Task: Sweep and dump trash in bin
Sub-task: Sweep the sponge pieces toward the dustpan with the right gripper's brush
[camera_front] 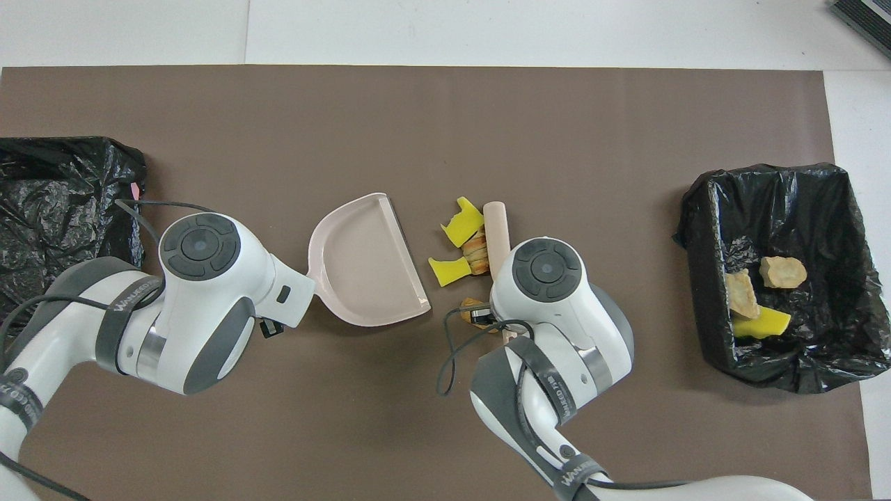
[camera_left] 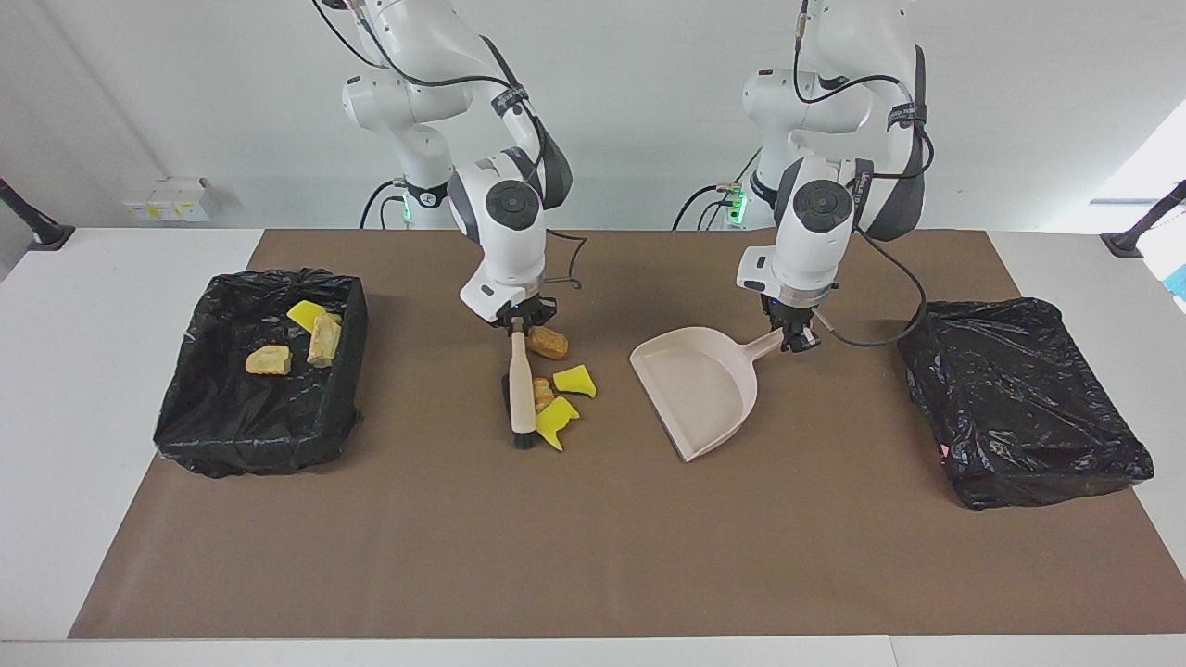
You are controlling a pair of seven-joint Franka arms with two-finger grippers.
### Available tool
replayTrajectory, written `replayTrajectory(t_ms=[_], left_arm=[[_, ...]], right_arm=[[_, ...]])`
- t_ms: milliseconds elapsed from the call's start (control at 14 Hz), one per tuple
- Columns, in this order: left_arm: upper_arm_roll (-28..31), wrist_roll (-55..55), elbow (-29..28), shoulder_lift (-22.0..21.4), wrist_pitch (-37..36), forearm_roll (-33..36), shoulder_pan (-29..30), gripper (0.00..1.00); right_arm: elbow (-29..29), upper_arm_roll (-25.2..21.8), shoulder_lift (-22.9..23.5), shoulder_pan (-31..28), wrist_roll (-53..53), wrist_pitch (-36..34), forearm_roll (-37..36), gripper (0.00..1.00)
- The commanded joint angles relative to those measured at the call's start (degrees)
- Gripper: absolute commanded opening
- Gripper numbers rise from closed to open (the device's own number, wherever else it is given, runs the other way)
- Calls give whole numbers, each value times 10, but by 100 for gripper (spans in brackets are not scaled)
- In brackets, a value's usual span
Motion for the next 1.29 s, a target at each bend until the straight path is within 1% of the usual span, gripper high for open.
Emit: replayTrajectory(t_ms=[0,143,215,287,358,430,502,645,788,932,1075,1147,1218], left_arm=[[7,-17,-21,-28,-2,-9,-26,0],[7,-18,-22,-29,-2,-10,-28,0],[8,-16,-21,-28,-2,-10,-26,0],[8,-15,-17,-25,-1,-12,-22,0],[10,-13,-13,-23,0,-19,-18,0],[11,-9,-9,-21,2,-28,-11,0],[10,-7,-5,-18,6,-29,5,0],[10,11,3,-10,10,-50,29,0],[10,33,6,-11,10,-61,47,0],[12,69,6,-12,3,-61,55,0],[13,112,0,-16,5,-60,54,0],[12,121,-2,-17,7,-53,49,0],[13,130,-3,-18,6,-47,46,0]], right_arm=[[24,12,18,-2,-69,4,96,0],[52,13,26,0,-112,4,195,0],[61,13,26,0,-114,4,222,0],[70,13,26,6,-113,3,232,0],[78,13,18,5,-110,-12,233,0],[73,12,-1,1,-106,-33,232,0],[72,7,-20,-2,-99,-76,228,0],[66,5,-66,-35,-53,-167,200,0],[26,6,-111,-42,10,-214,149,0],[-56,7,-163,-37,69,-205,135,0],[-131,9,-210,-36,86,-183,135,0],[-177,11,-239,-36,79,-164,135,0],[-208,12,-261,-34,75,-156,135,0]])
